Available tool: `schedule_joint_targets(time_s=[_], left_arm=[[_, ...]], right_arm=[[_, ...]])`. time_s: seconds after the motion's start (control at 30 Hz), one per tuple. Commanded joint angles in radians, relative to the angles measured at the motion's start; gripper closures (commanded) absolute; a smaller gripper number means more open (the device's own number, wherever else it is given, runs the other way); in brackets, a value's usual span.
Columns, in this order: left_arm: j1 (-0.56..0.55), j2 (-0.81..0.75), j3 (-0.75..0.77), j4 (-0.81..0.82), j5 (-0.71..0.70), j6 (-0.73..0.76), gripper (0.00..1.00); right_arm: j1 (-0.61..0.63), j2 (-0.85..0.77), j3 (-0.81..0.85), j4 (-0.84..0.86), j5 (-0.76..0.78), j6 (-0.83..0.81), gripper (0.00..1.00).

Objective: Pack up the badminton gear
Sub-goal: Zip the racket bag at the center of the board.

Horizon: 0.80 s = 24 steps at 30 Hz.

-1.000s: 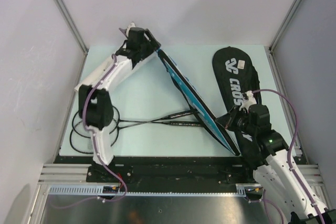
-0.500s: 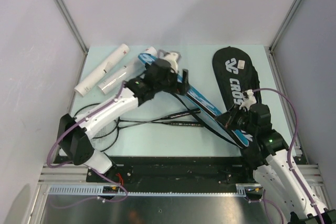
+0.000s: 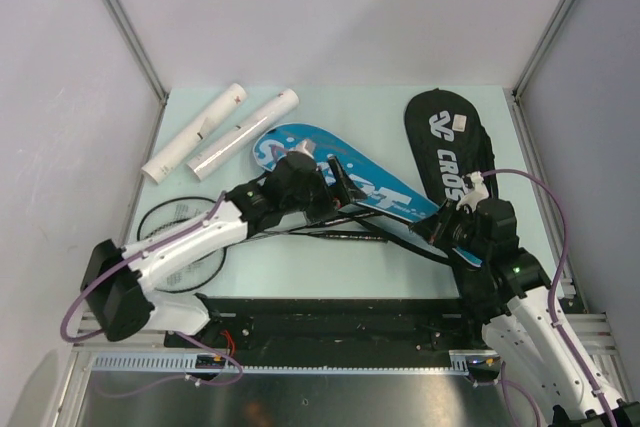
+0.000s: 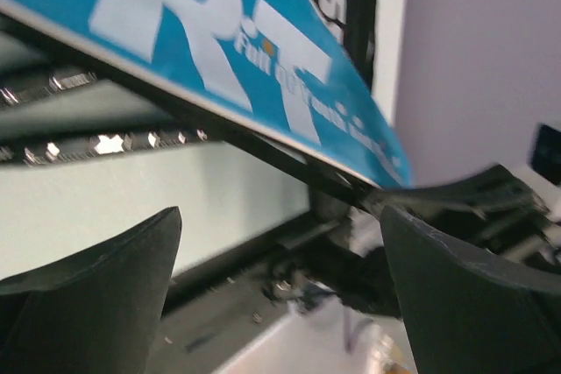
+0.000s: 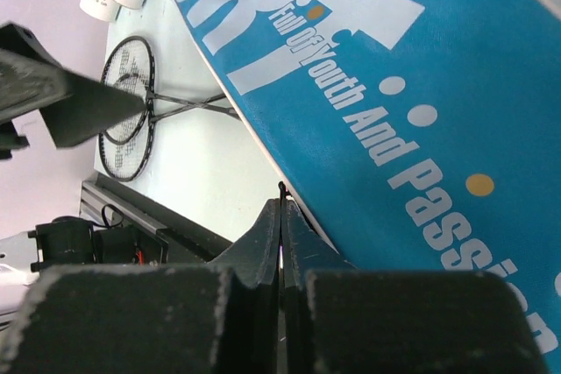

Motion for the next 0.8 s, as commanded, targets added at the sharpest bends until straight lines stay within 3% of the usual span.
schedule_joint_targets(time_s=[0.0,0.13,0.27,0.6,0.7,0.77], left_arm=[[-0.004,-0.128,-0.164,0.199,0.138,-0.353,0.0],[-0.032,-0.157,-0.264,0.333,0.152,-0.545,0.0],[-0.07,-0.086,-0.396,0.7,0.093,-0.765,0.0],[-0.087,0.186,-0.263,0.744,-0.017,-0.761,0.02],[-0.063,0.243,-0.254,0.77,-0.035,-0.789,0.2],[-0.047,0.248,-0.24,0.793,-0.041,-0.742,0.44]], right_arm=[[0.004,-0.024,0.056,0.055,-0.03,-0.009,1.0],[0.01,-0.042,0.057,0.046,-0.033,-0.009,1.0],[0.016,-0.054,0.06,0.037,-0.039,-0.009,1.0],[0.018,-0.09,0.063,0.001,-0.033,-0.018,1.0],[0.019,-0.116,0.065,-0.026,-0.022,-0.021,1.0],[0.019,-0.14,0.069,-0.057,-0.013,-0.027,1.0]])
